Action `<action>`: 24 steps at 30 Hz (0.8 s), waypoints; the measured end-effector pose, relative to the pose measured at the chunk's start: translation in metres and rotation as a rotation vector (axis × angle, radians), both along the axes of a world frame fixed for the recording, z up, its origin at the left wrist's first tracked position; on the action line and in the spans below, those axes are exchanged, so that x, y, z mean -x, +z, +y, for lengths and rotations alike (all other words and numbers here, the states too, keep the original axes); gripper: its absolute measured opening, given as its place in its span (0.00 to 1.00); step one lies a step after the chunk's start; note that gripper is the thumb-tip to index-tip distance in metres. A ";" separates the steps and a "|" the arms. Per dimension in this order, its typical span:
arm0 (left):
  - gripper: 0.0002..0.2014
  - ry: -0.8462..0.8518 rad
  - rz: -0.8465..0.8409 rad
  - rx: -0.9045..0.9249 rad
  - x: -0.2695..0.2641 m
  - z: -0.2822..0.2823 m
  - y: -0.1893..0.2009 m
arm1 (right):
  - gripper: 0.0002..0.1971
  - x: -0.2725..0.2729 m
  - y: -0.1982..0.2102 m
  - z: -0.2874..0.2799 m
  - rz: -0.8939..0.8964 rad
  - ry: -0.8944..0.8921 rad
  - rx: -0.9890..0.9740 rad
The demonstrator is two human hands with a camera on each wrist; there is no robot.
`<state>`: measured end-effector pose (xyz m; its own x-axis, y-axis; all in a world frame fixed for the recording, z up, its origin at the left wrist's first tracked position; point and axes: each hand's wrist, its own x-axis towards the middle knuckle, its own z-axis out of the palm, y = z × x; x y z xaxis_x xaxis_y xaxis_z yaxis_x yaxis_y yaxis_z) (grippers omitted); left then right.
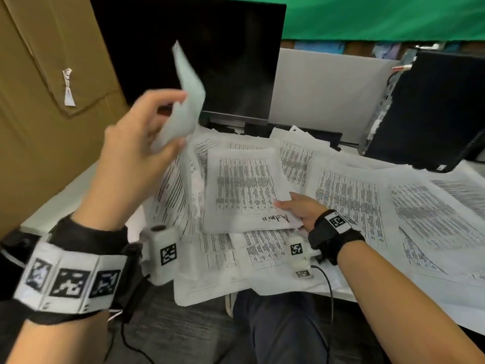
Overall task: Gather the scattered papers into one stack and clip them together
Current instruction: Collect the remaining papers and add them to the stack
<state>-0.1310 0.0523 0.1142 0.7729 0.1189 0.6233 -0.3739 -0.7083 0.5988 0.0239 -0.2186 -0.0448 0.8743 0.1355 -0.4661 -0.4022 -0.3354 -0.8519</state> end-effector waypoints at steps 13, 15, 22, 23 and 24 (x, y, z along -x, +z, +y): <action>0.11 0.024 0.480 0.240 -0.167 0.005 -0.085 | 0.24 0.014 0.006 -0.004 -0.007 -0.115 -0.030; 0.11 0.050 0.574 0.237 -0.178 0.005 -0.114 | 0.23 0.012 0.003 -0.007 -0.048 -0.152 0.010; 0.26 0.272 0.888 0.275 -0.199 -0.017 -0.162 | 0.29 0.009 -0.006 0.004 -0.115 -0.197 -0.018; 0.27 0.311 0.896 0.269 -0.198 -0.022 -0.165 | 0.33 0.009 -0.007 0.006 -0.135 -0.153 -0.019; 0.27 0.356 0.900 0.255 -0.198 -0.026 -0.166 | 0.36 0.010 -0.007 0.008 -0.154 -0.109 0.002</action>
